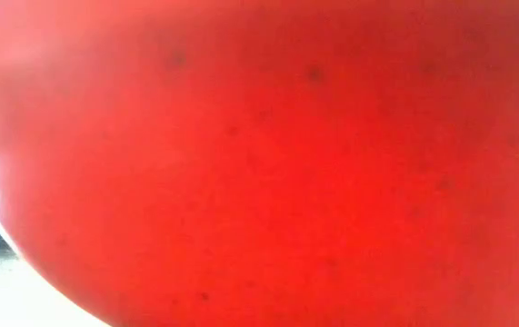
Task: Place and stack bowls onto a shelf
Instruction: Stack the yellow bowl on the light orange bowl on the shelf
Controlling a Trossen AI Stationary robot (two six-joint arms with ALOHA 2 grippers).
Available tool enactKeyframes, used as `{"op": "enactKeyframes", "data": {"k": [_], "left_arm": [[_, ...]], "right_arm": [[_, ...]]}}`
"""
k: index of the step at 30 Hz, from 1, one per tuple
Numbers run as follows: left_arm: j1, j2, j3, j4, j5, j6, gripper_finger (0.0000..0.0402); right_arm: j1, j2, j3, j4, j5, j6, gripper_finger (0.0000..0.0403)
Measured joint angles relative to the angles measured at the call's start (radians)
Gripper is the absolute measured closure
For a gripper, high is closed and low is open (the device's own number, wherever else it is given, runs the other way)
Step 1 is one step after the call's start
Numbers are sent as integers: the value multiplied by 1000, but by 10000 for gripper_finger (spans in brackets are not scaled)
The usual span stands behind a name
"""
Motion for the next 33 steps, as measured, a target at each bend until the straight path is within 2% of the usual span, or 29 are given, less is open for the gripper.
{"op": "enactKeyframes", "data": {"k": [11, 17, 20, 24, 29, 33], "left_arm": [[-2, 0, 0, -7, 1, 7, 329], [-6, 0, 0, -16, 1, 18, 329], [-7, 0, 0, -22, 1, 19, 329], [-7, -1, 0, -30, 1, 19, 329], [-7, -1, 0, -30, 1, 19, 329], [-7, -1, 0, -20, 1, 19, 329]], "right_arm": [[189, 172, 44, 4, 123, 25, 275], [243, 279, 46, 4, 155, 23, 275], [254, 325, 53, 3, 154, -35, 280], [256, 368, 57, 4, 154, -116, 311], [256, 408, 60, 2, 151, -211, 382], [255, 406, 60, 2, 84, -304, 391]]}}
